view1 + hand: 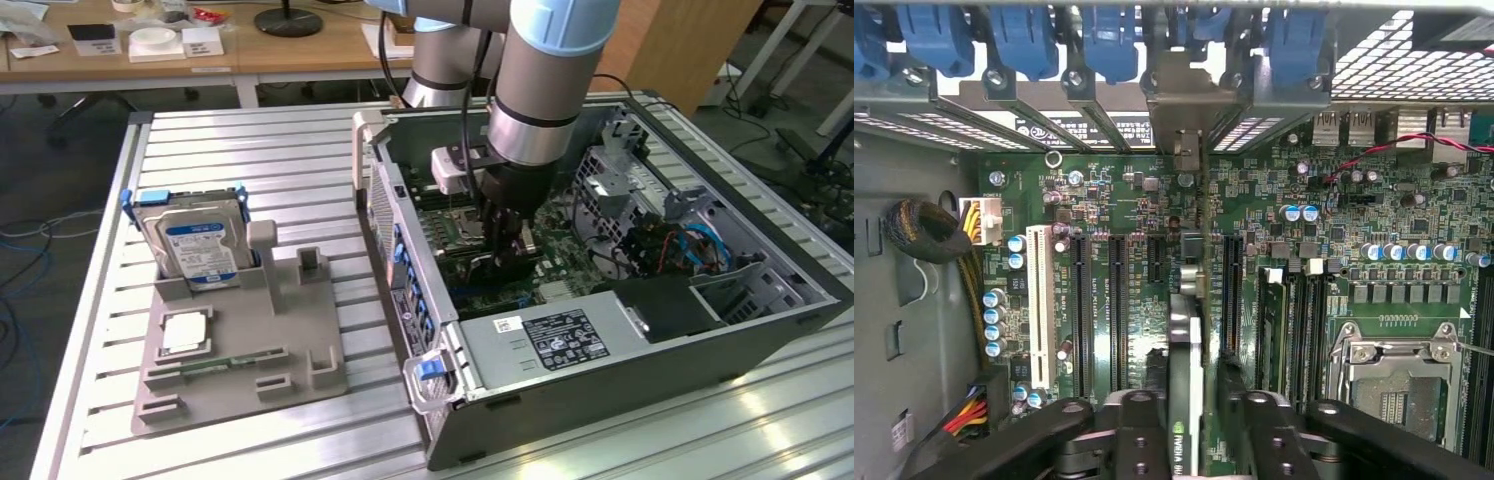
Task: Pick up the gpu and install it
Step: 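Insert the gpu into the slot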
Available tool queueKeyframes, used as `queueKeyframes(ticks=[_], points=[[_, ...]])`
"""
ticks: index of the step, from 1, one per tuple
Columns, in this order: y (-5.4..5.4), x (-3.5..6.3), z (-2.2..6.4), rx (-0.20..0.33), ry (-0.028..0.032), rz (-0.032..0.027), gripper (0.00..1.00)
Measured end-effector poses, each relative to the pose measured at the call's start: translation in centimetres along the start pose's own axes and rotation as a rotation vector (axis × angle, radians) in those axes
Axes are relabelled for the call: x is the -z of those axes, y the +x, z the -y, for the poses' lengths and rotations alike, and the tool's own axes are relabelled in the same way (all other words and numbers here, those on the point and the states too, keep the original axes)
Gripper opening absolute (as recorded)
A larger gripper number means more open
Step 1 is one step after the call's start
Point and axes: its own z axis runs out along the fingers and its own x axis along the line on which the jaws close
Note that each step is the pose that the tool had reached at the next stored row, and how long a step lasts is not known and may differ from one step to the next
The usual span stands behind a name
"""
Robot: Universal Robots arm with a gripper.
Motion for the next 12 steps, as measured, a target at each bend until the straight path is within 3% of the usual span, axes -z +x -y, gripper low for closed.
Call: queueKeyframes(ticks=[1, 12], points=[[0.00, 0.00, 0.00, 0.000, -0.0001, 0.0001, 0.31], [0.01, -0.08, -0.03, 0.000, 0.0000, -0.0004, 0.26]])
